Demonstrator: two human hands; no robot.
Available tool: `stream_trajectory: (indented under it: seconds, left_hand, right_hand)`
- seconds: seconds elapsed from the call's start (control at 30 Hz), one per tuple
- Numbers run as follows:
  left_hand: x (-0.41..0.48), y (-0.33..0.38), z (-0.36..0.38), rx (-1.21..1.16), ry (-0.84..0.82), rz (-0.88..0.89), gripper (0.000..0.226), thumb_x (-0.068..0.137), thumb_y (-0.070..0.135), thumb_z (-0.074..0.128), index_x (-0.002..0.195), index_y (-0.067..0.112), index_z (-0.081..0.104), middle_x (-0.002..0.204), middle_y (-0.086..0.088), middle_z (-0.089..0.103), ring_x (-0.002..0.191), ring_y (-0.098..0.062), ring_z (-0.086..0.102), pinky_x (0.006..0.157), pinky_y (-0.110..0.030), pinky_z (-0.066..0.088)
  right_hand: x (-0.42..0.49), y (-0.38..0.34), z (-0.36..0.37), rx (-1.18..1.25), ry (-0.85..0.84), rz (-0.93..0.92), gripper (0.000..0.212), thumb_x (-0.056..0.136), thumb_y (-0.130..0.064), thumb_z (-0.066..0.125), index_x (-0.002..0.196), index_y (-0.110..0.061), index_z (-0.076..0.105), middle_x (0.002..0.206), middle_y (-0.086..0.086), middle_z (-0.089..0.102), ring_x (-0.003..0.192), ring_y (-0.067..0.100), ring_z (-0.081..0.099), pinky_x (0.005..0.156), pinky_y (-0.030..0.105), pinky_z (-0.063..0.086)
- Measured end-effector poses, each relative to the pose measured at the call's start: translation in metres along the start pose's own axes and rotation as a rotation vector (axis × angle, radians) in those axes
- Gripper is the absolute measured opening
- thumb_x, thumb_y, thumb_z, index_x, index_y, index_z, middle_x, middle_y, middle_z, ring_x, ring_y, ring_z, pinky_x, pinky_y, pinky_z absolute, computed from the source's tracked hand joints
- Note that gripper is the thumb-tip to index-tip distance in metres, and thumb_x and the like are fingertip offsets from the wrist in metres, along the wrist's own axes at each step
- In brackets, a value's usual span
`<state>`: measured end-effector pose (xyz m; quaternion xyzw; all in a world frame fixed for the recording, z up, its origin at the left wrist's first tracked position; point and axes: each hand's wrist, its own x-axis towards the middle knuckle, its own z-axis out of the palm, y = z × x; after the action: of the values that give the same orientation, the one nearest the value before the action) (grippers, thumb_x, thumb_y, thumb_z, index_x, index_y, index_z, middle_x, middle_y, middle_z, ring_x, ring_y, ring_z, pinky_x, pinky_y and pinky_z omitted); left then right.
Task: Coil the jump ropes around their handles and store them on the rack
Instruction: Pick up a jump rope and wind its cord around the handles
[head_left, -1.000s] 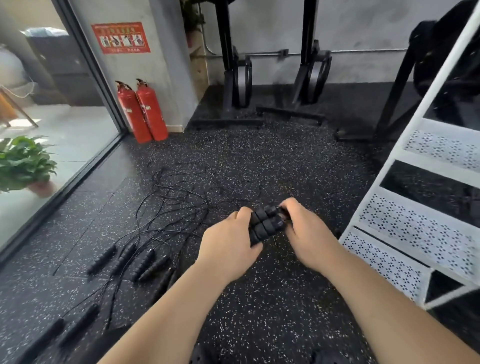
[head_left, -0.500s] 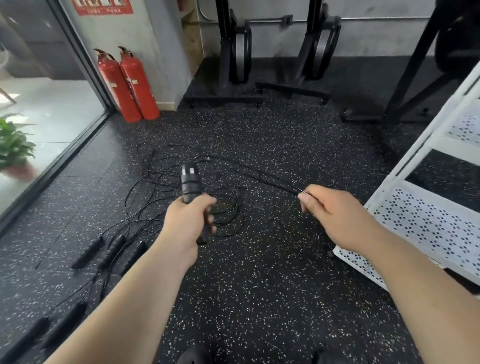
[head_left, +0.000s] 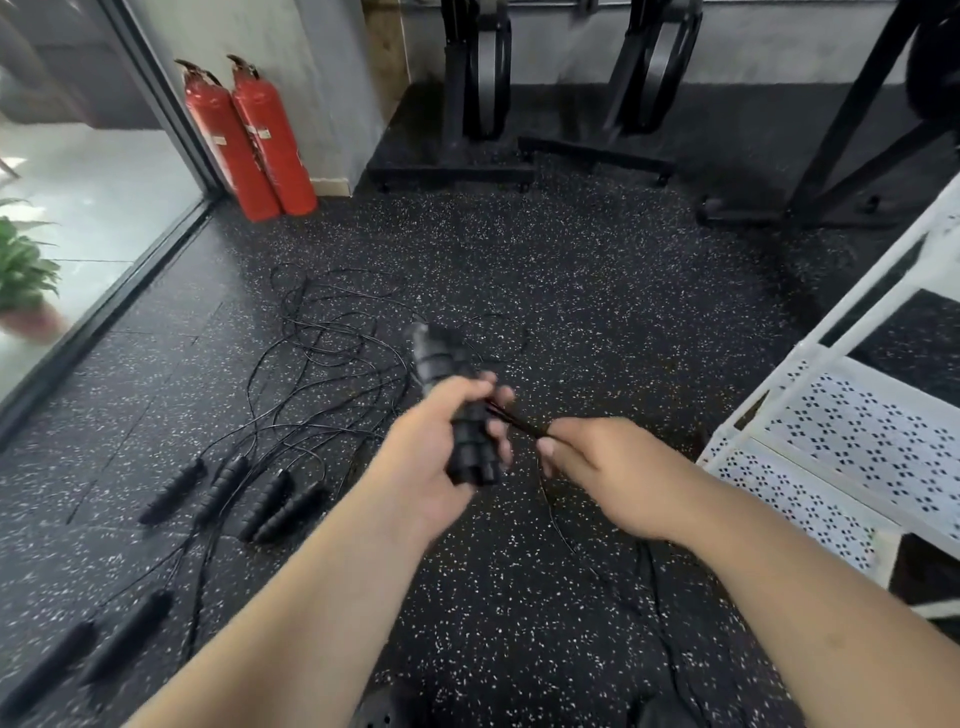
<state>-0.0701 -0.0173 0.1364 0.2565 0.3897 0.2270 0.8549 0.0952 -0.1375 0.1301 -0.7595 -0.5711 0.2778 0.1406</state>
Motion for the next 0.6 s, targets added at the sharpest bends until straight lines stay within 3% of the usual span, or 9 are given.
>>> stream_trajectory:
  seconds: [0.1,0.2,0.27,0.33,0.4,0.5,0.53,0.6]
  left_hand:
    - [0.005,0.035,-0.019,-0.223,0.156,0.178,0.026,0.096,0.009,0.068,0.121,0.011,0.063,0.103,-0.009,0.071,0.065,-0.015,0.058,0.065,-0.031,0.054]
    - [0.006,0.049,-0.030,-0.293,0.163,0.237,0.026,0.095,0.010,0.067,0.120,0.012,0.060,0.119,-0.009,0.073,0.064,-0.014,0.059,0.065,-0.031,0.055]
    - [0.003,0.036,-0.025,-0.212,0.121,0.156,0.044,0.086,0.010,0.074,0.129,0.009,0.062,0.134,-0.021,0.069,0.066,-0.017,0.062,0.066,-0.034,0.057]
    - [-0.002,0.015,-0.014,-0.097,0.032,0.033,0.061,0.076,0.013,0.079,0.134,0.008,0.062,0.137,-0.028,0.066,0.069,-0.019,0.065,0.065,-0.035,0.057]
    - [-0.011,-0.007,0.001,-0.035,-0.099,-0.075,0.053,0.078,0.016,0.076,0.130,0.009,0.064,0.125,-0.020,0.073,0.070,-0.018,0.063,0.064,-0.033,0.056]
    - [-0.016,-0.027,0.013,0.006,-0.240,-0.133,0.040,0.085,0.018,0.071,0.124,0.013,0.069,0.101,-0.007,0.069,0.067,-0.014,0.056,0.063,-0.029,0.052]
    - [-0.014,-0.028,0.014,0.018,-0.248,-0.133,0.039,0.086,0.018,0.070,0.125,0.013,0.070,0.105,-0.006,0.070,0.066,-0.013,0.056,0.063,-0.028,0.051]
    - [-0.009,-0.021,0.012,-0.003,-0.226,-0.112,0.045,0.087,0.017,0.069,0.131,0.011,0.066,0.118,-0.006,0.072,0.066,-0.011,0.057,0.062,-0.028,0.052]
  right_hand:
    - [-0.004,0.012,-0.016,-0.009,0.014,-0.001,0.035,0.110,-0.053,0.040,0.090,-0.035,0.062,0.066,-0.004,0.060,0.053,0.009,0.050,0.054,0.032,0.040]
    - [-0.008,0.018,-0.024,0.038,0.108,0.005,0.036,0.108,-0.056,0.038,0.087,-0.037,0.059,0.070,-0.002,0.062,0.060,0.017,0.057,0.063,0.041,0.048]
    - [-0.008,0.016,-0.022,0.066,0.172,0.000,0.036,0.109,-0.054,0.038,0.085,-0.036,0.058,0.073,0.000,0.064,0.064,0.020,0.060,0.065,0.042,0.049]
    - [-0.007,0.011,-0.017,0.071,0.203,-0.007,0.035,0.111,-0.051,0.038,0.085,-0.035,0.057,0.073,-0.001,0.065,0.065,0.019,0.061,0.066,0.041,0.050]
    - [-0.004,0.007,-0.008,0.051,0.189,-0.022,0.033,0.112,-0.048,0.039,0.091,-0.033,0.060,0.076,-0.004,0.066,0.066,0.015,0.062,0.067,0.041,0.052]
    - [0.000,0.004,0.006,0.042,0.142,-0.041,0.027,0.113,-0.042,0.042,0.120,-0.028,0.064,0.092,-0.004,0.072,0.077,0.016,0.067,0.073,0.038,0.055]
    - [0.000,0.004,0.007,0.045,0.136,-0.043,0.024,0.113,-0.041,0.043,0.121,-0.029,0.063,0.090,-0.005,0.071,0.075,0.012,0.065,0.068,0.029,0.051]
    - [-0.002,0.004,0.003,0.053,0.125,-0.061,0.021,0.113,-0.040,0.044,0.101,-0.031,0.059,0.078,-0.008,0.063,0.062,0.004,0.055,0.057,0.022,0.040]
